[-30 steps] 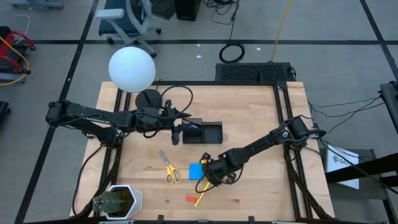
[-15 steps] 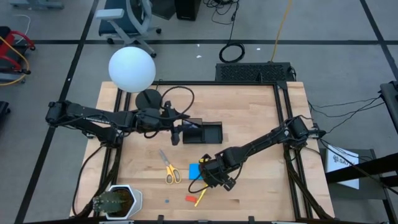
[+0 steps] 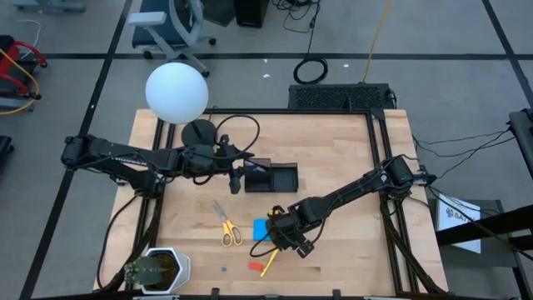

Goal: Pick and place office supplies into organizer
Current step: Put the yellow pen into the desk organizer

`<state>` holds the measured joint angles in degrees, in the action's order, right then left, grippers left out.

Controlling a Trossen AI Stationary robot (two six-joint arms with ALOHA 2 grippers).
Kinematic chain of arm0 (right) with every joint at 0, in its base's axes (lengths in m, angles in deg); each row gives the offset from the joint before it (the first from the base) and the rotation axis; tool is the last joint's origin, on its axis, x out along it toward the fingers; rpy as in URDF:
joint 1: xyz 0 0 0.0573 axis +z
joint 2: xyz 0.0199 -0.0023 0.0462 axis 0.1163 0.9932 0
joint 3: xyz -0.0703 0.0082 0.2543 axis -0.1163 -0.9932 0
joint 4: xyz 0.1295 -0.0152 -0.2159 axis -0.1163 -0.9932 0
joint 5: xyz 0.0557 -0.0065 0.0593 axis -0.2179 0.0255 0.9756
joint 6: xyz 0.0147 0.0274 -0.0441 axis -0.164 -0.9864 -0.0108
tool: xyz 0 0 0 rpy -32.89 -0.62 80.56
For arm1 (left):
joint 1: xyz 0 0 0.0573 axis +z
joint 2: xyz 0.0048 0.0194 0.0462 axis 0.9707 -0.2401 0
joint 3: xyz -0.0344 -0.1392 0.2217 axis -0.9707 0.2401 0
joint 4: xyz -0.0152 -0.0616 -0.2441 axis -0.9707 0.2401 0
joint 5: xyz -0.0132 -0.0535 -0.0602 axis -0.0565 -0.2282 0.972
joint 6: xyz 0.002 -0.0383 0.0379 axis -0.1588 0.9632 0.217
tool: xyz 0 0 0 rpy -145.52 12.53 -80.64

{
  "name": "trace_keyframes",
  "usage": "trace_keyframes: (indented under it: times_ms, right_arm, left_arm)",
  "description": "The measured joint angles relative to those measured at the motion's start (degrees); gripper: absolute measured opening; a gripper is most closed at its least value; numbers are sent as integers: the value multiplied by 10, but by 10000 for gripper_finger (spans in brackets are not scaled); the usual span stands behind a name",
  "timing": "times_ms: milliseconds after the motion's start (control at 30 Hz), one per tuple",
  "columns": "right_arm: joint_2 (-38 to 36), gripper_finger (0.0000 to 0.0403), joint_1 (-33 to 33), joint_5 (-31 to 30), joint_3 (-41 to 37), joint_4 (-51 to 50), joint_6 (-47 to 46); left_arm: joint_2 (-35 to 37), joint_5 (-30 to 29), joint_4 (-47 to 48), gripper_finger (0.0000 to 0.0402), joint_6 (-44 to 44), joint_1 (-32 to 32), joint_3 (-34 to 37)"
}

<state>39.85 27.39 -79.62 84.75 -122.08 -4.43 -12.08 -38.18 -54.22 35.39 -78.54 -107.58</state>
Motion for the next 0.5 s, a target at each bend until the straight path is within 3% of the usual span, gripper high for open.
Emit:
trace_keyframes:
  times_ms: [200, 500]
  right_arm:
    - [3, 181, 14, -2, 16, -36, -26]
    - [75, 174, 42, -1, 107, -91, -14]
  left_arm:
    - [0, 0, 0, 184, 0, 0, 0]
    - [0, 0, -1, 184, 0, 0, 0]
